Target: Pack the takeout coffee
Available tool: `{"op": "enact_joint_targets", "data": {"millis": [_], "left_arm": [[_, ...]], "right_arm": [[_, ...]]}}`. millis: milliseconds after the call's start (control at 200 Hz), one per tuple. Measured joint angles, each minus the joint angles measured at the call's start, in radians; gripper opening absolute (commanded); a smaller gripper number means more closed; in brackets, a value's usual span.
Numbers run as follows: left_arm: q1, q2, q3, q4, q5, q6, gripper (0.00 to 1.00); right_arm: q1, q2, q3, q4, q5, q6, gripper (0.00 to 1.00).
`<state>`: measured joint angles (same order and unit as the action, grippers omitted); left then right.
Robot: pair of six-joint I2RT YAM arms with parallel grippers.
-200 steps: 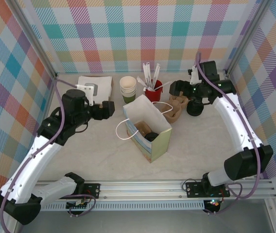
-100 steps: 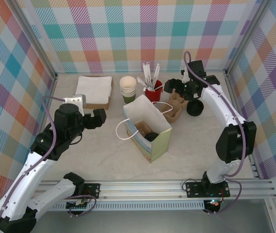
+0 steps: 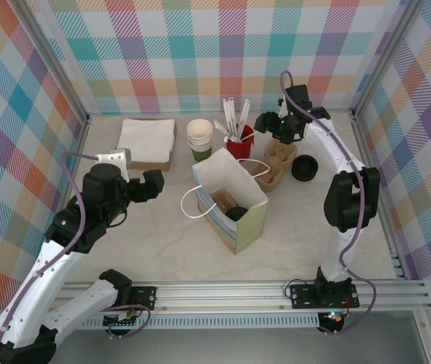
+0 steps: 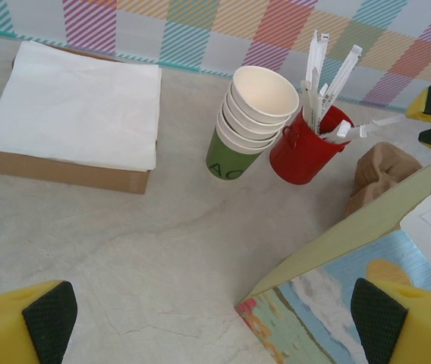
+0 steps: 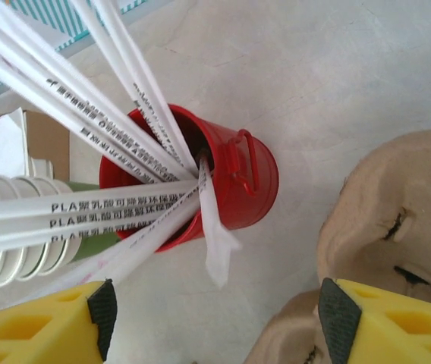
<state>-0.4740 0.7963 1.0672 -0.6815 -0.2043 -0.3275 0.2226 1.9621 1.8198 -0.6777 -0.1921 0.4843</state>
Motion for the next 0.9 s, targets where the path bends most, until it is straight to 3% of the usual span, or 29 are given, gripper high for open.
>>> {"op": "enact_joint_targets", "data": {"millis": [245, 475, 730, 900], "left_arm": [[0.000, 0.000, 0.000, -0.001, -0.023, -0.002, 0.95], [0.000, 0.000, 0.000, -0.029, -0.041, -0.002, 0.96], [0.000, 0.000, 0.000, -0.040, -0.045, -0.002, 0.96], [0.000, 0.004, 0.000, -0.049, -0.045, -0.002, 0.96]], "right_arm": [[-0.001, 0.094, 0.096, -0.012, 0.000, 0.010, 0.51], [-0.001, 0.112, 0.110, -0.014, -0.008, 0.006, 0.41], [-0.001, 0.145, 0.151, -0.014, -0.012, -0.003, 0.17], [-0.001, 0.145, 0.151, -0.015, -0.011, -0.011, 0.12]]}}
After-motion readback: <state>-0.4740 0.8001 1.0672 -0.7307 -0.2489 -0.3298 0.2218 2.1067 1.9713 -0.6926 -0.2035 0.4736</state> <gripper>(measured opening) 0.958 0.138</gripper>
